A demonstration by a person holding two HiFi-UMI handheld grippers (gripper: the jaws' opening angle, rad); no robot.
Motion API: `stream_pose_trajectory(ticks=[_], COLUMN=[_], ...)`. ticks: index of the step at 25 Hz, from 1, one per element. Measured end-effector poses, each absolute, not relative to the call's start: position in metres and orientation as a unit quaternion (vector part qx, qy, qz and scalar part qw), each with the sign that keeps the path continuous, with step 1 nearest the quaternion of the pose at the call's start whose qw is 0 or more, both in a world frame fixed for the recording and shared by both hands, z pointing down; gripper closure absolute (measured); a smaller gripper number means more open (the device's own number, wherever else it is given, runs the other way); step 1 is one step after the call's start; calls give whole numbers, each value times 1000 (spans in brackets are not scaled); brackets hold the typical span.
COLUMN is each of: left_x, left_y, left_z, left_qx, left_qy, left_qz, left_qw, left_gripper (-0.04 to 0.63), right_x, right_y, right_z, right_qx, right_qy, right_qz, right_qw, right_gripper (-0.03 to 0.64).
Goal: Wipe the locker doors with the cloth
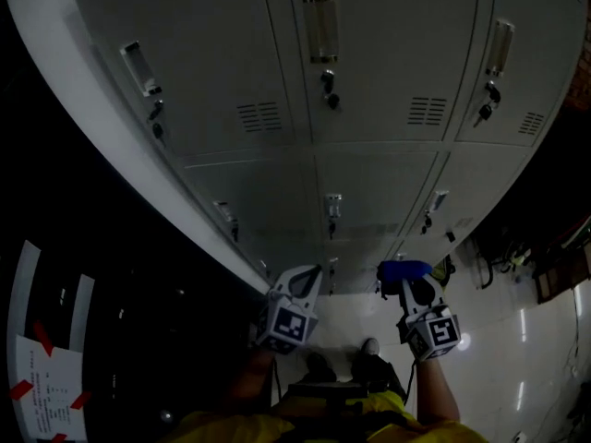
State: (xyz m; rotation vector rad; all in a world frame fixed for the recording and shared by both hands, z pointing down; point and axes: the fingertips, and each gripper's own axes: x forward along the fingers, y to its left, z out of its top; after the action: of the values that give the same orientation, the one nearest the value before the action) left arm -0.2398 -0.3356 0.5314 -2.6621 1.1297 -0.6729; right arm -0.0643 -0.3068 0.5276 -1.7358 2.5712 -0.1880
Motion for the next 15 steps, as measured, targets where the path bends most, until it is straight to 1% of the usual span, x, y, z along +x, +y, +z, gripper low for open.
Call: stream_pose_trajectory(ticks=[8,11,15], left_x=[-225,-206,-168], left_y=[-264,-230,-187], left_z=[497,495,499], left_qx=[-887,-882,-873], left_qy=[391,402,424], left_qz=[-204,-203,-207], left_qw=[135,139,129], left_gripper=[592,592,592], right_x=[-88,-74,-35], right_y=[-255,-224,-175], right_z=[500,493,487], right_qx=[-536,-518,-509], right_qy=[843,853,860], right_qz=[-38,-46,-33], right_qw=[17,31,22], right_gripper=[548,549,548])
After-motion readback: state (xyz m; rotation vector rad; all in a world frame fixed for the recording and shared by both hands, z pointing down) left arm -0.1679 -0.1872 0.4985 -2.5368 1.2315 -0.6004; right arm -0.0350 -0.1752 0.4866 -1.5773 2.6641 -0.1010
